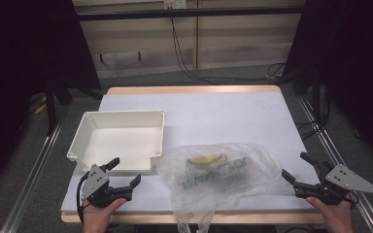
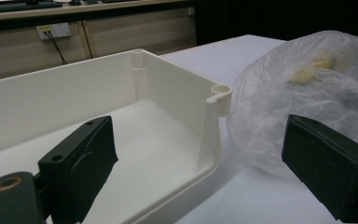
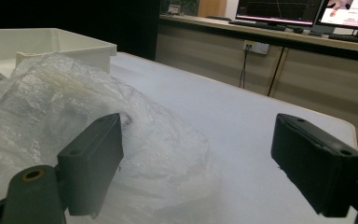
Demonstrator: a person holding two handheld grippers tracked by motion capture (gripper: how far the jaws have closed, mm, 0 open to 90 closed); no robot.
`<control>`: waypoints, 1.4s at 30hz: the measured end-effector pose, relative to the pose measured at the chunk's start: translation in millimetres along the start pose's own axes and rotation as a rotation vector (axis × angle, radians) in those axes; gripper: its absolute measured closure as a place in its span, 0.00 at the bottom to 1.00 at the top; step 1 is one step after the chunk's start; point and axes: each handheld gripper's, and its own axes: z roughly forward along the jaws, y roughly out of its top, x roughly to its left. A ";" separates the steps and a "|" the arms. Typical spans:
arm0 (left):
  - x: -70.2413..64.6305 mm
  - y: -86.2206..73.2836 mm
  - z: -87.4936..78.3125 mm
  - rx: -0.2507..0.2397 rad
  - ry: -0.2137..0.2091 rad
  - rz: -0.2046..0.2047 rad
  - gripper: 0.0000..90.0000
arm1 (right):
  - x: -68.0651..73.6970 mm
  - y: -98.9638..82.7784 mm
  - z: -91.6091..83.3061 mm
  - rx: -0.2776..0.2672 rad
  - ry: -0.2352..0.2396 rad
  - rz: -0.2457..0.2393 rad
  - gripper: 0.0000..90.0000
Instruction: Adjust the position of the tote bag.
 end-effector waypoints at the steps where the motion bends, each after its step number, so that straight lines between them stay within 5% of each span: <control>1: -0.4 0.0 0.6 -0.001 -0.003 -0.002 0.11 | -0.3 -0.1 0.0 0.002 0.007 0.001 0.18; 10: -3.9 1.3 3.7 0.029 -0.032 0.018 0.16 | -2.0 0.4 -1.3 0.010 0.027 0.013 0.29; 21: -9.2 2.2 5.2 0.051 -0.060 0.012 0.25 | -2.4 1.9 1.9 0.055 0.106 0.019 0.42; 31: -25.1 4.9 0.6 0.075 -0.092 0.029 0.28 | -4.6 3.2 0.5 0.137 0.125 0.049 0.45; 37: -37.2 7.1 1.1 0.106 -0.174 0.032 0.38 | -5.3 -0.7 -7.2 0.173 0.133 0.055 0.52; 42: -55.3 9.8 7.1 0.160 -0.281 0.057 0.44 | -6.5 -5.9 -10.5 0.186 0.133 0.060 0.52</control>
